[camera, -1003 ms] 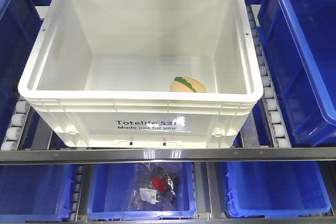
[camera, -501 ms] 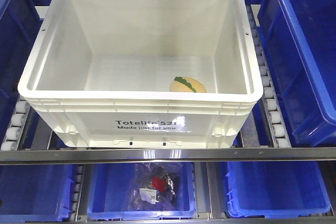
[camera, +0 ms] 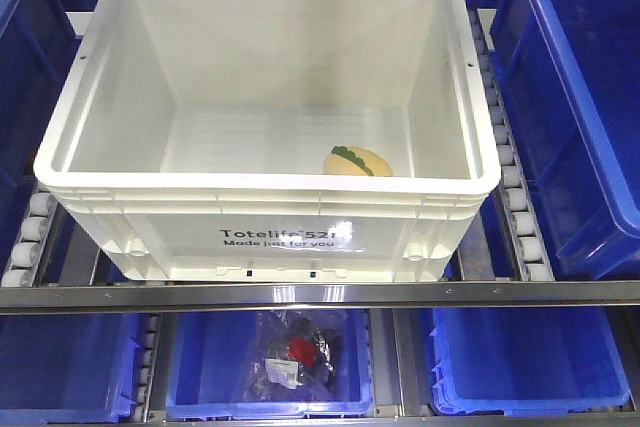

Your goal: Place moving items into box and shelve

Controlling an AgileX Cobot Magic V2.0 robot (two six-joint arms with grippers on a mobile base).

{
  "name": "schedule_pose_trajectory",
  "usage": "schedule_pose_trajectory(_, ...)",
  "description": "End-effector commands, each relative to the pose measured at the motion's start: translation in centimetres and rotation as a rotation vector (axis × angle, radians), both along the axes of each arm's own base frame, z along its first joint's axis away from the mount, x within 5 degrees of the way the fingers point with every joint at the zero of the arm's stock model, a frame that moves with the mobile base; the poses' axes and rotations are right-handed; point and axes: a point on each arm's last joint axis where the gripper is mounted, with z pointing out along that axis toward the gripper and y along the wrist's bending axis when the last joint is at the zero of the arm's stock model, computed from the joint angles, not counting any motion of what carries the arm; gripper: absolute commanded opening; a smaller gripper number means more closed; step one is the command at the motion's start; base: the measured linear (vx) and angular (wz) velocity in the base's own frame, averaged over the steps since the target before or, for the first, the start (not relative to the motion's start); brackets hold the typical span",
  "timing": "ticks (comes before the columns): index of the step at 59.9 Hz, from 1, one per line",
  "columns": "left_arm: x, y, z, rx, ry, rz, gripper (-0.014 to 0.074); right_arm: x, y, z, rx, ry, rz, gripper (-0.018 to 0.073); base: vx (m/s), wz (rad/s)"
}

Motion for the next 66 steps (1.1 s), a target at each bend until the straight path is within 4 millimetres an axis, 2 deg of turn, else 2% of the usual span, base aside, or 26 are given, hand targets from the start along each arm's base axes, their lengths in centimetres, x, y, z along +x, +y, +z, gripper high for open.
schedule_pose_trajectory(1, -0.03, -0.06, -0.1, -0.028, -0.075, -0.009, -0.0013, 0.37, 0.14, 1.1, 0.01, -0.076, 0.014, -0.0016, 0.0, 0.0)
schedule_pose_trajectory(14, -0.05, -0.24, -0.04, -0.039, -0.081, -0.04, -0.0013, 0.37, 0.14, 1.1, 0.01, -0.076, 0.014, -0.0016, 0.0, 0.0)
schedule_pose_trajectory(30, -0.04, 0.16, -0.05, -0.036, -0.081, 0.03, -0.0013, 0.37, 0.14, 1.1, 0.01, -0.076, 0.014, -0.0016, 0.0, 0.0)
schedule_pose_trajectory(66, -0.03, 0.16, -0.03, -0.036, -0.08, 0.03, -0.0013, 0.37, 0.14, 1.1, 0.01, -0.076, 0.014, -0.0016, 0.0, 0.0)
